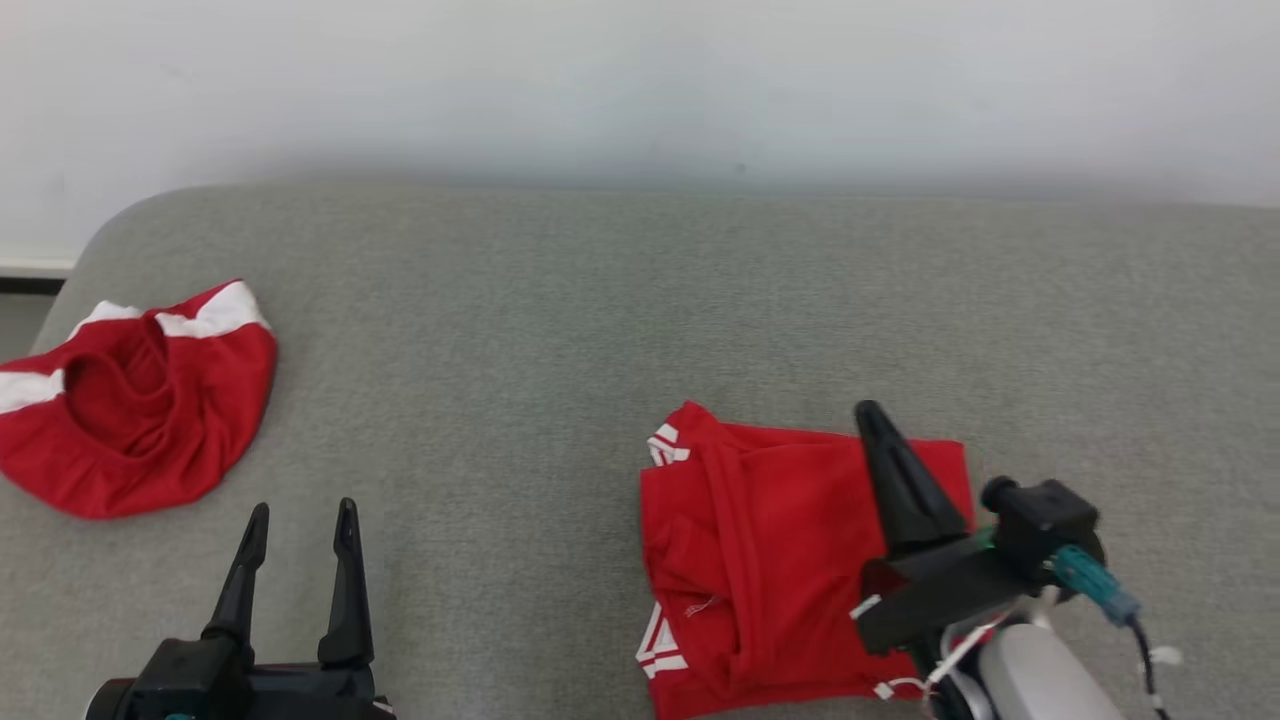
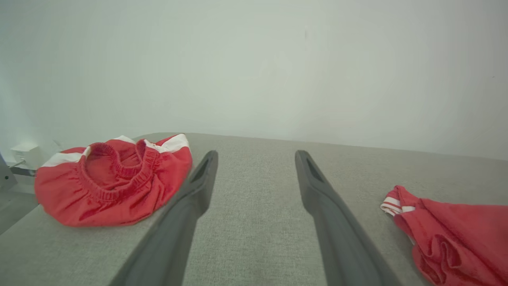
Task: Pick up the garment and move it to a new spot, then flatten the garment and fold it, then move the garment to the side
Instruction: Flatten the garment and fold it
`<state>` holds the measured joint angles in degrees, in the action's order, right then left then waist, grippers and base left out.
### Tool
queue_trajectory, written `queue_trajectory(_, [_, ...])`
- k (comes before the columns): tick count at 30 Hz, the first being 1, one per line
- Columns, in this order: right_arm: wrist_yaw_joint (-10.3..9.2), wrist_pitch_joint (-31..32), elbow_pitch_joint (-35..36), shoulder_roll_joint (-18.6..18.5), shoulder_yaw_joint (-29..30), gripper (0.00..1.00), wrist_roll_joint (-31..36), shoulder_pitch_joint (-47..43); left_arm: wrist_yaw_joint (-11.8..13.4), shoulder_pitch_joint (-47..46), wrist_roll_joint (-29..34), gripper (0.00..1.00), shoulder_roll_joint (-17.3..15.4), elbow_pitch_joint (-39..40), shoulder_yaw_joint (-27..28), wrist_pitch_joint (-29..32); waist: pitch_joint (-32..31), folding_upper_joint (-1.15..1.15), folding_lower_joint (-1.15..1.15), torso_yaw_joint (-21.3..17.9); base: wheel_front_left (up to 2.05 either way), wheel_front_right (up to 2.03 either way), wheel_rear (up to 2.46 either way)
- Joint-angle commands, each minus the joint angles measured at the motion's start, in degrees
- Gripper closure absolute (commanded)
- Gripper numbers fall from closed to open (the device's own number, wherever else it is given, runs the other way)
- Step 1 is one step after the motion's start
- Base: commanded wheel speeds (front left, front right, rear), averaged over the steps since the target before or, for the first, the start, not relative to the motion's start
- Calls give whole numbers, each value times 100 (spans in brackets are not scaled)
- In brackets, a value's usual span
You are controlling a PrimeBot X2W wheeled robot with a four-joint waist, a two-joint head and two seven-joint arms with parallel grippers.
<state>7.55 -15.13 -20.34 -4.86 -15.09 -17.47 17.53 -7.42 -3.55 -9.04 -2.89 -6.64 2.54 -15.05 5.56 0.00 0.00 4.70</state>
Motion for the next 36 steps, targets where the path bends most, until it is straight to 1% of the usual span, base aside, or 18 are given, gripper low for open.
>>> queue_trajectory(1, [-15, 1, 70, -53, 61, 100, 39, -105, -6, 64, 56, 0, 1, 17, 16, -17, -81, 0, 0, -189, 0, 0, 0])
queue_trajectory(7, [-15, 0, 490, -297, 442, 100, 183, -501, -1, 105, 75, 0, 0, -25, 78, -17, -173, 0, 0, -431, 0, 0, 0])
queue_trajectory(11, [-15, 0, 720, -376, 670, 100, 248, -835, -1, 196, 111, 0, -1, -1, 118, -17, -259, 0, 0, -535, 0, 0, 0])
queue_trajectory(14, [-15, 1, 868, -384, 848, 100, 277, -1085, -1, 285, 131, 0, 0, 39, 150, -17, -318, 0, 0, -588, 0, 0, 0])
queue_trajectory(21, [-15, 1, 1126, -264, 1157, 100, 361, -1542, -1, 473, 200, 0, 0, 129, 279, -17, -437, 0, 0, -710, 0, 0, 0])
queue_trajectory(22, [-15, 1, 1151, -241, 1194, 92, 366, -1589, -1, 510, 225, 0, 1, 150, 284, -17, -451, 0, 0, -720, 0, 0, 0])
queue_trajectory(23, [-15, 1, 1178, -227, 1213, 66, 388, -1637, -1, 524, 245, 0, 1, 171, 290, -17, -462, 0, 0, -728, 0, 0, 0])
queue_trajectory(24, [-15, 1, 1175, -210, 1230, 52, 403, -1687, 0, 532, 260, 0, -1, 198, 300, -17, -473, 0, 0, -739, 0, 0, 0])
queue_trajectory(25, [-15, 1, 1189, -195, 1238, 28, 407, -1721, 0, 551, 273, 0, 0, 225, 302, -17, -480, 0, 0, -744, 0, 0, 0])
queue_trajectory(26, [-15, 1, 1204, -184, 1243, 0, 412, -1741, 0, 580, 288, 0, 1, 237, 311, -17, -487, 0, 0, -748, 0, 0, 0])
queue_trajectory(36, [-15, 0, 1046, -168, 1283, 0, 453, -1838, -1, 762, 218, 0, -50, 286, 419, -17, -550, 0, 0, -706, 0, 0, 0])
